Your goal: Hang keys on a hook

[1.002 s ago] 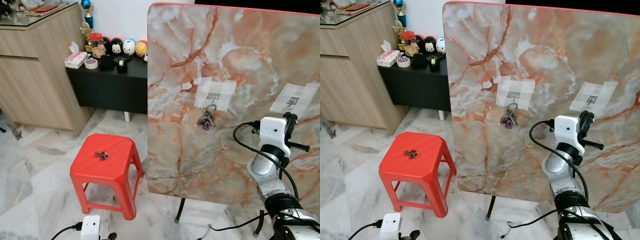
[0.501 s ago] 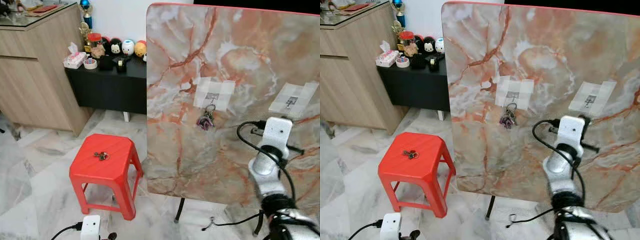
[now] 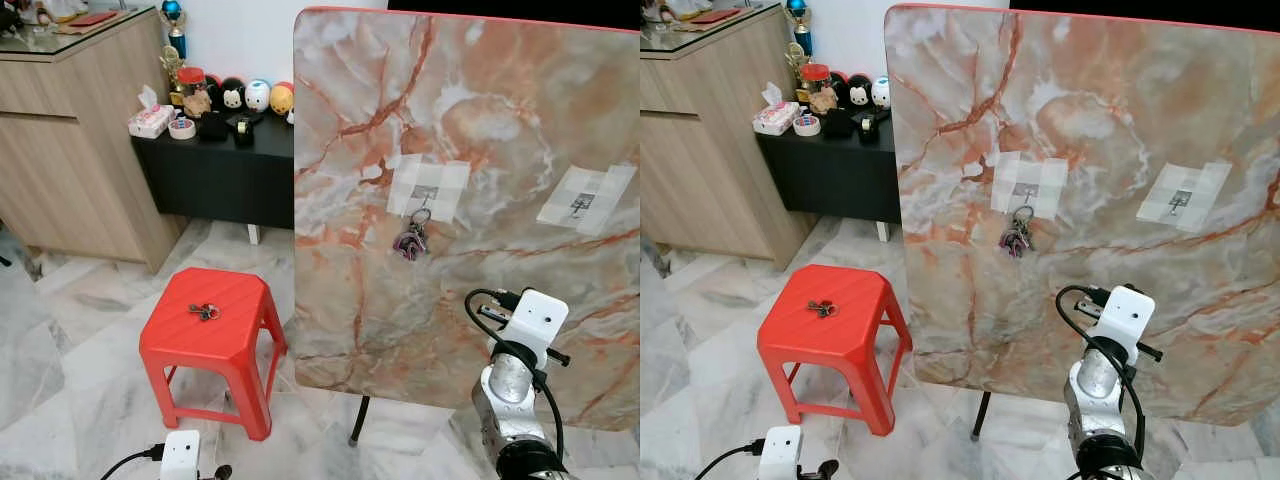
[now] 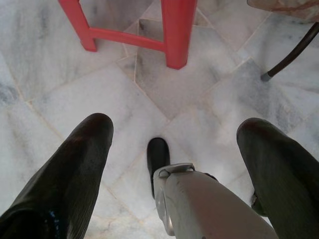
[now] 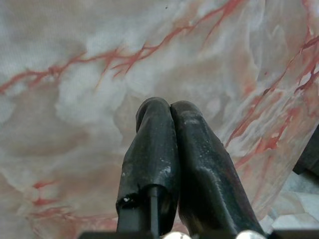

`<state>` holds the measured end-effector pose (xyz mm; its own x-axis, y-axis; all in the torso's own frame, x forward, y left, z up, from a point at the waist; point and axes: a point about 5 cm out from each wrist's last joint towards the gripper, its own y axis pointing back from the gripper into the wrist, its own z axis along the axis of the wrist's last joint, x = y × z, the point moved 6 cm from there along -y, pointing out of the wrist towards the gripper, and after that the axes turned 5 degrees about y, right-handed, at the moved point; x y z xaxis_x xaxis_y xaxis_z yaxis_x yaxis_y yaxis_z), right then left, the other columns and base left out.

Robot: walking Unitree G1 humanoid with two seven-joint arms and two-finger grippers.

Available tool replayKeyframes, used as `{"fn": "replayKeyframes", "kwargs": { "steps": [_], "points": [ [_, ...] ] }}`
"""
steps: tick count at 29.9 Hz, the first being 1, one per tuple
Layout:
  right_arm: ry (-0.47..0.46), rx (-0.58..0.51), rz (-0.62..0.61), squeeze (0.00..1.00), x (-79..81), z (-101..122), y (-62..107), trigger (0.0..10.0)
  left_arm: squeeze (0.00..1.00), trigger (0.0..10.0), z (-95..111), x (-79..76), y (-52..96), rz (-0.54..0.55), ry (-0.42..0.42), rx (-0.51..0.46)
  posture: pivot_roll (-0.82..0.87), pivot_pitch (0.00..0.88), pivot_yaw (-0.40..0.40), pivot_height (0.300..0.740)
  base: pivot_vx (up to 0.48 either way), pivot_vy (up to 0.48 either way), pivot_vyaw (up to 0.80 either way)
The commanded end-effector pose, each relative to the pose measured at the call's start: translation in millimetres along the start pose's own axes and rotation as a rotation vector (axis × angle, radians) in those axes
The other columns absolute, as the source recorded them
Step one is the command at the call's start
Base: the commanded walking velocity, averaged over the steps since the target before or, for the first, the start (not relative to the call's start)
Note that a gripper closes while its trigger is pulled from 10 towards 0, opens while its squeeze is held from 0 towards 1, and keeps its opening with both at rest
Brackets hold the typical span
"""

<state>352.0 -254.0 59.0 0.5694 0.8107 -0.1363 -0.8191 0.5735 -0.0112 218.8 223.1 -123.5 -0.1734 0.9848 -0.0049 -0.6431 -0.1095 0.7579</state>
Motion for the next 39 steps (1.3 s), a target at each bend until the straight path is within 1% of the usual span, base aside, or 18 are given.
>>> {"fn": "replayKeyframes", "kwargs": {
  "steps": [1, 10, 13, 20, 23, 28, 32, 39],
  "points": [
    [-0.023, -0.033, -0.009, 0.0, -2.5, 11, -5.6, 10.0, 0.0, 10.0, -3, -1.4, 0.3, -0.004, -0.02, 0.008, -0.03, 0.0, -0.058, 0.74, 0.0, -0.274, 0.0],
    [-0.034, -0.046, 0.01, 0.0, 1.0, 16, -6.6, 10.0, 0.0, 10.0, -3, -3.5, 0.1, -0.007, -0.03, 0.008, -0.03, 0.0, -0.061, 0.74, 0.0, -0.283, 0.0],
    [-0.032, -0.047, 0.011, 0.0, 0.7, 16, -6.7, 10.0, 0.0, 10.0, -3, -3.1, 0.2, -0.003, -0.017, 0.007, -0.03, 0.0, -0.06, 0.74, 0.0, 0.0, 0.0],
    [-0.033, -0.059, 0.004, 0.0, -1.6, 21, -9.6, 10.0, 0.0, 10.0, 0, -2.5, -0.1, -0.001, -0.028, -0.006, -0.03, 0.0, -0.06, 0.74, 0.0, 0.0, 0.0],
    [-0.036, -0.063, 0.007, 0.0, -0.7, 23, -10.5, 10.0, 0.0, 10.0, 2, -2.8, -0.3, 0.0, -0.027, -0.01, -0.03, 0.0, -0.062, 0.74, 0.0, -0.4, 0.0],
    [-0.037, -0.063, 0.01, 0.0, -0.1, 24, -11.5, 10.0, 0.0, 10.0, 2, -3.6, -0.4, 0.0, -0.016, -0.011, -0.03, 0.0, -0.063, 0.74, 0.0, 0.0, 0.0],
    [-0.024, -0.084, 0.009, 0.0, -0.5, 31, -15.1, 10.0, 0.0, 10.0, 2, -3.6, -0.4, 0.0, -0.005, -0.015, -0.03, 0.0, -0.063, 0.74, 0.0, 0.0, 0.0],
    [0.03, -0.157, -0.023, 0.0, -4.0, 58, -31.7, 10.0, 0.0, 10.0, 4, -2.8, -0.7, 0.001, -0.006, -0.018, -0.03, 0.0, -0.059, 0.74, 0.0, 0.0, 0.0]
  ]
}}
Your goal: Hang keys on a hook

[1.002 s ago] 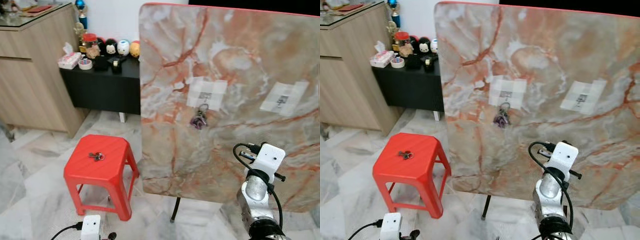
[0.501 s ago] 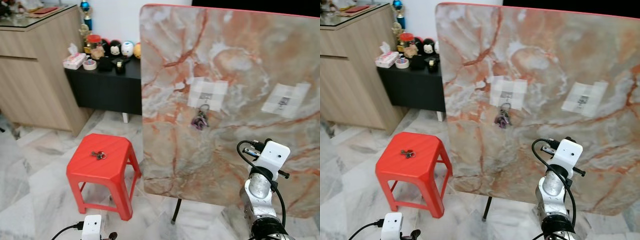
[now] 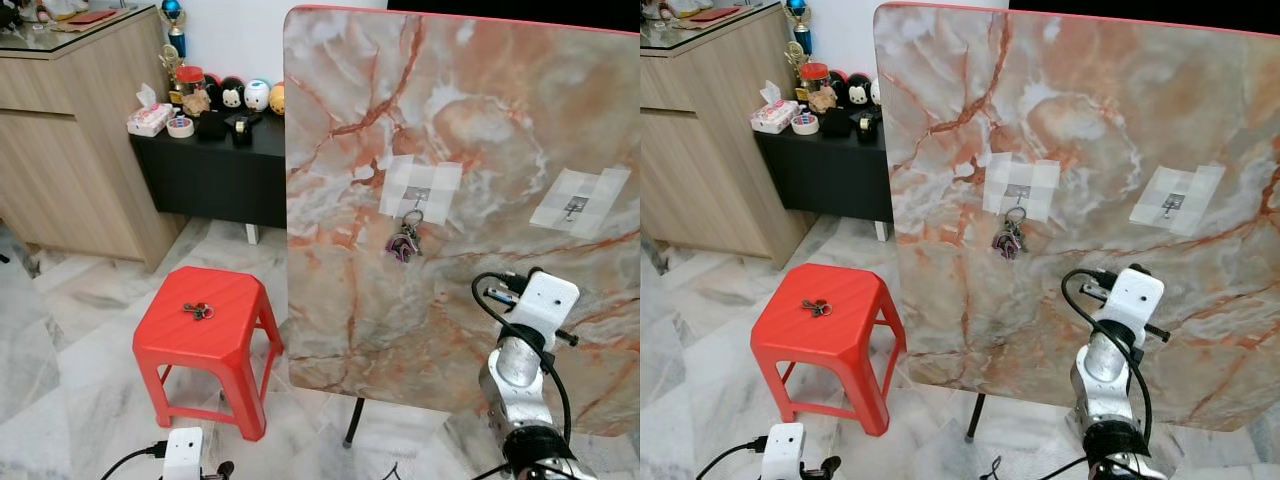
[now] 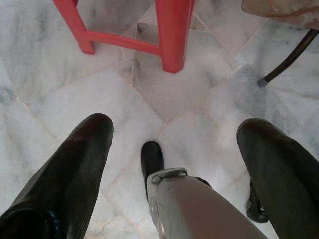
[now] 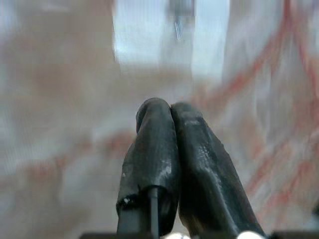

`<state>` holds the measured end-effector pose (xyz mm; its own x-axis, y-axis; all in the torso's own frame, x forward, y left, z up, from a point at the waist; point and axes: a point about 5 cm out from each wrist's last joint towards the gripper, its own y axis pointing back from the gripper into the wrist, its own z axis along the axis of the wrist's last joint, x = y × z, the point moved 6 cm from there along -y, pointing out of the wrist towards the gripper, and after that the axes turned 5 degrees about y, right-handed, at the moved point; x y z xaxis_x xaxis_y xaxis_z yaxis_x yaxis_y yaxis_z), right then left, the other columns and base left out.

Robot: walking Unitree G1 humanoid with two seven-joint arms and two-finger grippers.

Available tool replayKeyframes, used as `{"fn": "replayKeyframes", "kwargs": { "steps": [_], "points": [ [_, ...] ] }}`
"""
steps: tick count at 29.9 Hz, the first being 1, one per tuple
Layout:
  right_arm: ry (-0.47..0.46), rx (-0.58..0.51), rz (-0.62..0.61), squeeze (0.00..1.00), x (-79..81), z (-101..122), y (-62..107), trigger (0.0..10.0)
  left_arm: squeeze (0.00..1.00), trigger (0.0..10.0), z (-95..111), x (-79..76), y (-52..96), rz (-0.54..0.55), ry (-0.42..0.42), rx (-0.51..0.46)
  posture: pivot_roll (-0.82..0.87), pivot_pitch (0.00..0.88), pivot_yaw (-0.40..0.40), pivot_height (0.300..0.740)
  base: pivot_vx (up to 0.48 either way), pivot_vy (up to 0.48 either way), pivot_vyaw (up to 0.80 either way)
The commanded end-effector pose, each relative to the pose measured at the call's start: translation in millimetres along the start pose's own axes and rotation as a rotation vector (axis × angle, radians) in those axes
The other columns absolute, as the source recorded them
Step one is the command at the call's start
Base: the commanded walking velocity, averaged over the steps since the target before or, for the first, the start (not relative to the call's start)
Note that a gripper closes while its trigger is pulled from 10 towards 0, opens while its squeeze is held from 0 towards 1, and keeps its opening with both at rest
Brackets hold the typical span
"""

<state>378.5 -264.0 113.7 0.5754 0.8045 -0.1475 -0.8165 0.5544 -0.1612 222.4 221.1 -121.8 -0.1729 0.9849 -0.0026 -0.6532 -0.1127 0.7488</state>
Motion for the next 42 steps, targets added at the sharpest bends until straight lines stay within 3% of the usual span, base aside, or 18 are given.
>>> {"fn": "replayKeyframes", "kwargs": {
  "steps": [1, 5, 7, 8, 11, 17, 19, 20, 22, 26, 32, 38, 42],
  "points": [
    [0.012, -0.005, -0.019, 0.0, -3.9, 5, -7.4, 10.0, 0.0, 10.0, 1, -0.1, 0.0, 0.0, -0.005, -0.004, -0.03, 0.0, -0.059, 0.74, 0.0, 0.0, 0.0],
    [-0.024, -0.001, -0.02, 0.0, -3.4, 9, -12.0, 10.0, 0.0, 10.0, 1, 0.0, 0.0, 0.0, -0.012, -0.007, -0.03, 0.0, -0.063, 0.74, 0.0, 0.0, 0.0],
    [-0.094, 0.029, 0.017, 0.0, 2.6, 4, -9.4, 10.0, 0.0, 10.0, 2, 0.3, 0.0, 0.002, -0.009, -0.01, -0.03, 0.0, -0.065, 0.74, 0.0, 0.0, 0.0],
    [-0.118, 0.083, 0.067, 0.0, 10.1, -10, -0.9, 10.0, 0.0, 10.0, 2, 0.7, 0.1, 0.005, -0.001, -0.012, -0.03, 0.0, -0.067, 0.74, 0.0, 0.0, 0.0],
    [-0.136, 0.125, 0.099, 0.0, 14.6, -21, 6.9, 10.0, 0.0, 10.0, 1, 0.7, 0.2, 0.007, 0.002, -0.012, -0.03, 0.0, -0.068, 0.74, 0.0, 0.0, 0.0],
    [-0.078, 0.285, 0.225, 0.0, 19.6, -82, 57.1, 10.0, 0.0, 10.0, 1, 0.5, 0.4, 0.006, -0.001, -0.01, -0.04, 0.0, -0.064, 0.74, 0.0, 0.0, 0.0],
    [-0.09, 0.366, 0.276, 0.0, 25.1, -99, 70.8, 10.0, 0.0, 10.0, 1, 0.1, 0.3, 0.004, -0.003, -0.009, -0.04, 0.0, -0.062, 0.74, 0.0, 0.0, 0.0],
    [-0.084, 0.457, 0.329, 0.0, 29.5, -119, 88.6, 10.0, 0.0, 10.0, 1, -0.5, 0.2, 0.002, -0.003, -0.009, -0.04, 0.0, -0.064, 0.74, 0.0, 0.0, 0.0],
    [-0.083, 0.503, 0.357, 0.0, 31.3, -128, 98.5, 10.0, 0.0, 10.0, 1, -0.8, 0.1, 0.001, -0.003, -0.009, -0.04, 0.0, -0.064, 0.74, 0.0, 0.0, 0.0],
    [-0.008, 0.694, 0.407, 0.0, 19.7, -169, 138.6, 10.0, 0.0, 10.0, 2, -1.8, -0.3, 0.0, 0.003, -0.013, -0.02, 0.0, -0.069, 0.74, 0.0, 0.0, 0.0],
    [-0.06, 0.753, 0.35, 0.0, 11.8, -177, 144.9, 10.0, 0.0, 10.0, 1, 0.1, 0.2, 0.002, -0.019, -0.009, -0.03, 0.0, -0.062, 0.74, 0.0, 0.0, 0.0],
    [-0.064, 0.743, 0.337, 0.0, 9.1, -175, 138.1, 10.0, 0.0, 10.0, 1, 1.3, 0.5, 0.004, -0.027, -0.012, -0.03, 0.0, -0.06, 0.74, 0.0, -0.044, 0.0],
    [-0.118, 0.731, 0.322, 0.0, 12.1, -170, 131.5, 10.0, 0.0, 10.0, 1, 1.1, 0.4, 0.004, -0.031, -0.012, -0.03, 0.0, -0.06, 0.74, 0.0, -0.31, -0.57]
  ]
}}
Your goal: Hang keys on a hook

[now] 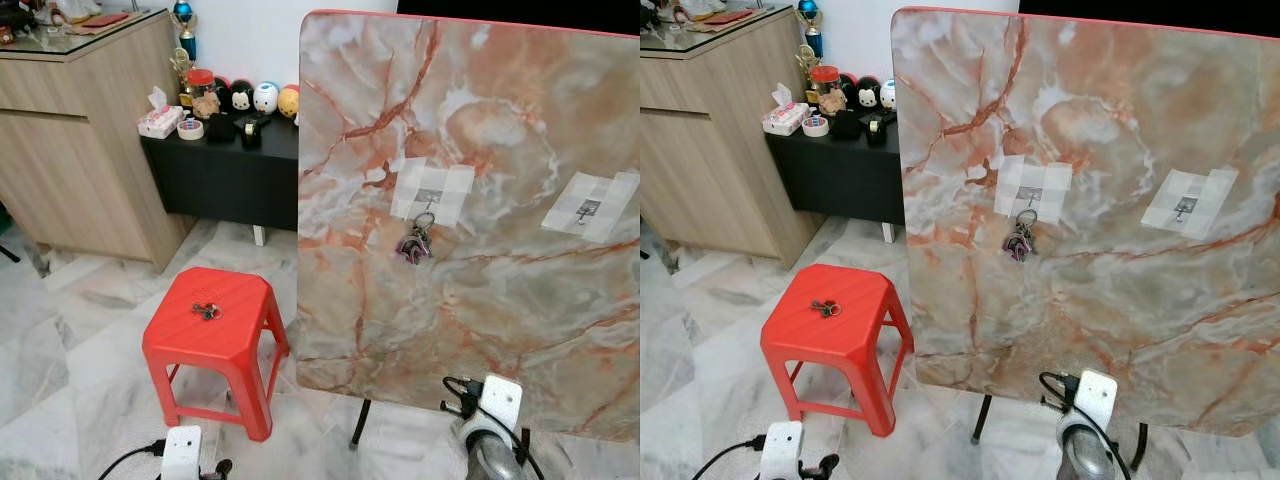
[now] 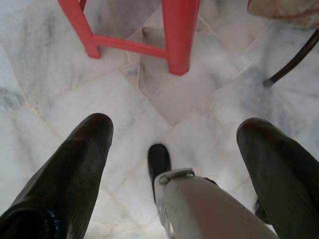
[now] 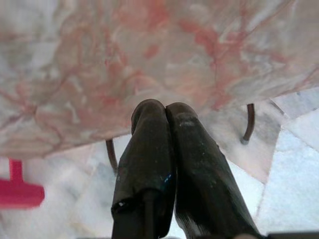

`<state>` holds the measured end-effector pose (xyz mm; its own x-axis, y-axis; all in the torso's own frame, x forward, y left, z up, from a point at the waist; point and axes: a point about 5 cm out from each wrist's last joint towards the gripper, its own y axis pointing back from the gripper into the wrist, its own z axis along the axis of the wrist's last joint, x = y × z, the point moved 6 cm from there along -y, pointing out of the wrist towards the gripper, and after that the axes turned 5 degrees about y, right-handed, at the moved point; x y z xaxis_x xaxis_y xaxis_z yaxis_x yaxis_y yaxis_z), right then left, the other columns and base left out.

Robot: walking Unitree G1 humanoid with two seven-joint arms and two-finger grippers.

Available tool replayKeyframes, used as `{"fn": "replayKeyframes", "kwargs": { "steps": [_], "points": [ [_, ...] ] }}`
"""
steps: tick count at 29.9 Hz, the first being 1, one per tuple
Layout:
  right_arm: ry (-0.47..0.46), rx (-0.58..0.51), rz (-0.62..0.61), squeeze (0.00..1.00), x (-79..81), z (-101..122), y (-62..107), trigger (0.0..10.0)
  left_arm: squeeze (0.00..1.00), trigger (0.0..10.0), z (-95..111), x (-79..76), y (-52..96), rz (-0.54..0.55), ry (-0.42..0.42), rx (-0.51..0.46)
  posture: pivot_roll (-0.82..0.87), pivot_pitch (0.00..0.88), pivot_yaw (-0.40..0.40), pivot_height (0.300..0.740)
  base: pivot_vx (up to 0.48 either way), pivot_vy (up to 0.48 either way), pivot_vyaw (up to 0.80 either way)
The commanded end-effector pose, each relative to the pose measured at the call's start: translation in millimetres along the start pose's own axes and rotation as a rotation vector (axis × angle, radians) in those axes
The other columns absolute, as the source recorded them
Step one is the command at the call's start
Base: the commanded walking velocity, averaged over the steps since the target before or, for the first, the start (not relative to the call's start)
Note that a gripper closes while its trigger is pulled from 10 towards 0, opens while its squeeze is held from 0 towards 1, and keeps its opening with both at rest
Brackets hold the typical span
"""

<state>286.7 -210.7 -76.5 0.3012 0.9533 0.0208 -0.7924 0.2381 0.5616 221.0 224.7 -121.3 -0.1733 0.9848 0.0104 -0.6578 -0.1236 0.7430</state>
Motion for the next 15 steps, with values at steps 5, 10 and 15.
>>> {"fn": "replayKeyframes", "kwargs": {
  "steps": [5, 10, 15],
  "points": [
    [-0.004, -0.053, 0.008, 0.0, 2.2, 14, -2.5, 10.0, 0.0, 10.0, 2, -4.1, -0.9, -0.007, -0.023, -0.006, -0.03, 0.0, -0.059, 0.74, 0.0, -0.313, 0.0],
    [-0.028, -0.071, 0.012, 0.0, 5.3, 21, -3.8, 10.0, 0.0, 10.0, 2, -4.3, -0.8, -0.007, -0.024, -0.007, -0.03, 0.0, -0.06, 0.74, 0.0, -0.315, 0.0],
    [-0.044, -0.089, 0.018, 0.0, 6.6, 27, -5.1, 10.0, 0.0, 10.0, 2, -4.0, -0.7, -0.002, -0.024, -0.007, -0.03, 0.0, -0.062, 0.74, 0.0, -0.329, 0.0]
  ]
}}
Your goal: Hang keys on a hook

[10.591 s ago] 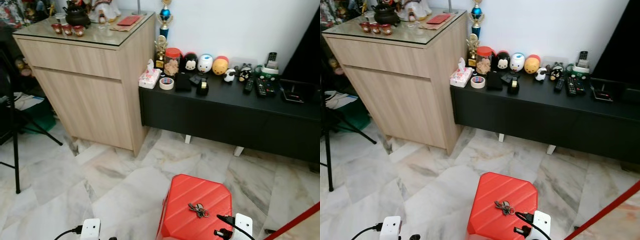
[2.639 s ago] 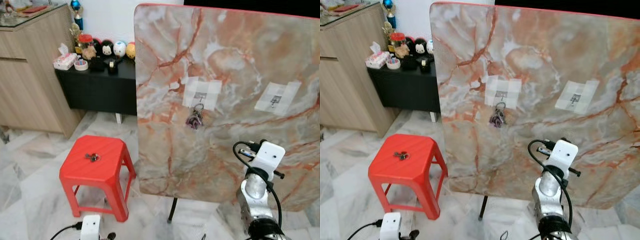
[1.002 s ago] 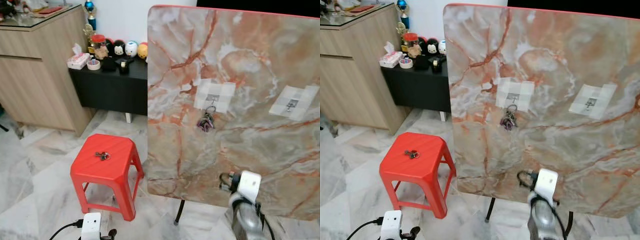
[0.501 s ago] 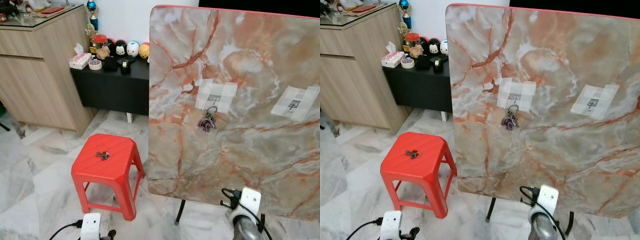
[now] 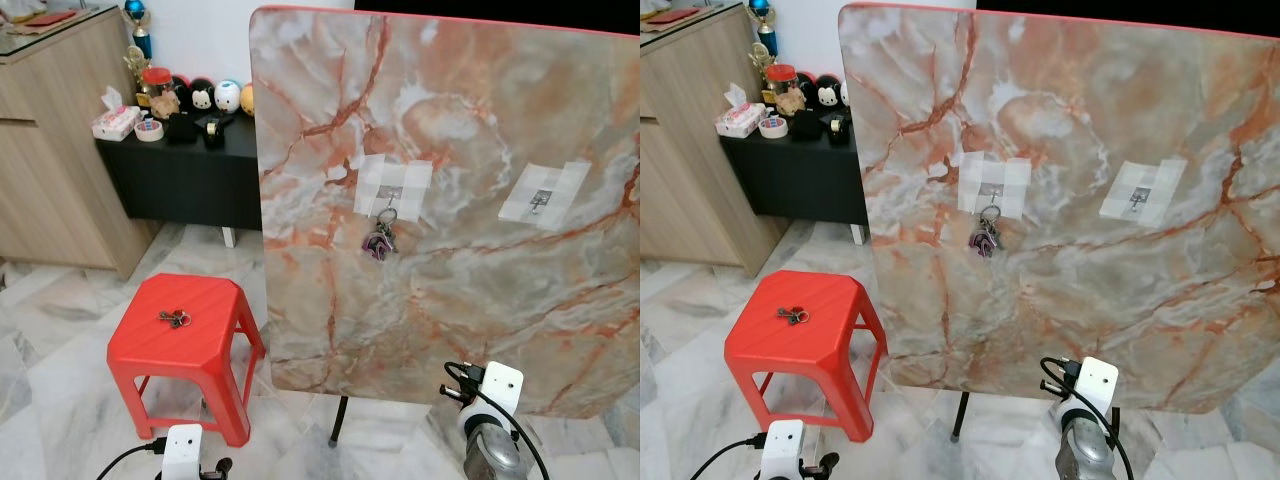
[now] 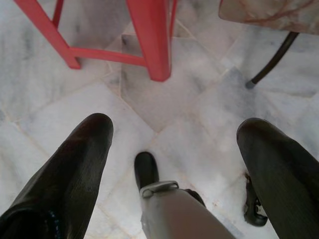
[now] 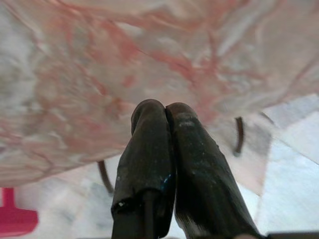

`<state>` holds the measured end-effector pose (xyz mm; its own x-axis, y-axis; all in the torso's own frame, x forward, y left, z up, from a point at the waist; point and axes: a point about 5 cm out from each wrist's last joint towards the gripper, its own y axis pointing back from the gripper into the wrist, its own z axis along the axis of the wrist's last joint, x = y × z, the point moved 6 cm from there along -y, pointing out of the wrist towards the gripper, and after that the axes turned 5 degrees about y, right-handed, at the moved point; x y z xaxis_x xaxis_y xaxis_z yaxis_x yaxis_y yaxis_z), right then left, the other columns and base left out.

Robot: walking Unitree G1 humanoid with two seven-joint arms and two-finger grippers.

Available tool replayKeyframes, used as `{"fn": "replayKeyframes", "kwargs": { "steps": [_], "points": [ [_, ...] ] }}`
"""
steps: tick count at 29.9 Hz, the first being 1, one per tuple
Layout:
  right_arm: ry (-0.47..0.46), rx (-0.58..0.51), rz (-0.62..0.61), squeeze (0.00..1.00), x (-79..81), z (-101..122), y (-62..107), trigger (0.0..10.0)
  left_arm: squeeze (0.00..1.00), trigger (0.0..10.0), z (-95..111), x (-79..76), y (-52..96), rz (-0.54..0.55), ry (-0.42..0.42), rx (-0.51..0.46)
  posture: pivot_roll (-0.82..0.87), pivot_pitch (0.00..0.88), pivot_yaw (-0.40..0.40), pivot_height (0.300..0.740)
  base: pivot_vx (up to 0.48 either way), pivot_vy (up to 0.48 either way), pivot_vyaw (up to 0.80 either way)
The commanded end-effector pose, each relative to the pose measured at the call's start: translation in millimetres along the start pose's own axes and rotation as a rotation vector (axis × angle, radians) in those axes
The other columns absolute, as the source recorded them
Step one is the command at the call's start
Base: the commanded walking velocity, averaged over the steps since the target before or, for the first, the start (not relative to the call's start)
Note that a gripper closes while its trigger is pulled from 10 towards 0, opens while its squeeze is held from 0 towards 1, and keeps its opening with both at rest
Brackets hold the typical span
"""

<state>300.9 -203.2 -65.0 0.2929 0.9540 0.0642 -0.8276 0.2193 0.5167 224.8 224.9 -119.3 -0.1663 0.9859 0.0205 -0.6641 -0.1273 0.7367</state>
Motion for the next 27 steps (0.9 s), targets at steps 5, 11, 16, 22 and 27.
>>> {"fn": "replayKeyframes", "kwargs": {
  "steps": [5, 11, 16, 22, 27],
  "points": [
    [-0.016, -0.044, -0.011, 0.0, -4.9, 13, -2.9, 10.0, 0.0, 10.0, -3, -3.2, 0.5, -0.003, -0.012, 0.003, -0.03, 0.0, -0.063, 0.74, 0.0, -0.351, 0.0],
    [0.015, -0.071, -0.013, 0.0, -4.8, 20, -3.8, 10.0, 0.0, 10.0, -2, -1.8, 0.4, 0.006, 0.001, 0.002, -0.03, 0.0, -0.063, 0.74, 0.0, -0.275, 0.0],
    [0.1, -0.187, -0.011, 0.0, 1.3, 48, -5.6, 10.0, 0.0, 10.0, -1, -1.1, 0.3, 0.005, 0.005, -0.001, -0.03, 0.0, -0.06, 0.74, 0.0, 0.0, 0.0],
    [0.295, -0.471, -0.091, 0.0, 8.0, 120, -2.0, 10.0, 0.0, 10.0, -1, -0.3, 0.3, 0.004, 0.007, -0.001, -0.03, 0.0, -0.057, 0.74, 0.0, 0.0, 0.0],
    [0.407, -0.639, -0.144, 0.0, 15.1, 161, 6.7, 10.0, 0.0, 10.0, -1, 0.7, 0.5, 0.005, 0.011, -0.002, -0.02, 0.0, -0.055, 0.74, 0.0, 0.0, 0.0]
  ]
}}
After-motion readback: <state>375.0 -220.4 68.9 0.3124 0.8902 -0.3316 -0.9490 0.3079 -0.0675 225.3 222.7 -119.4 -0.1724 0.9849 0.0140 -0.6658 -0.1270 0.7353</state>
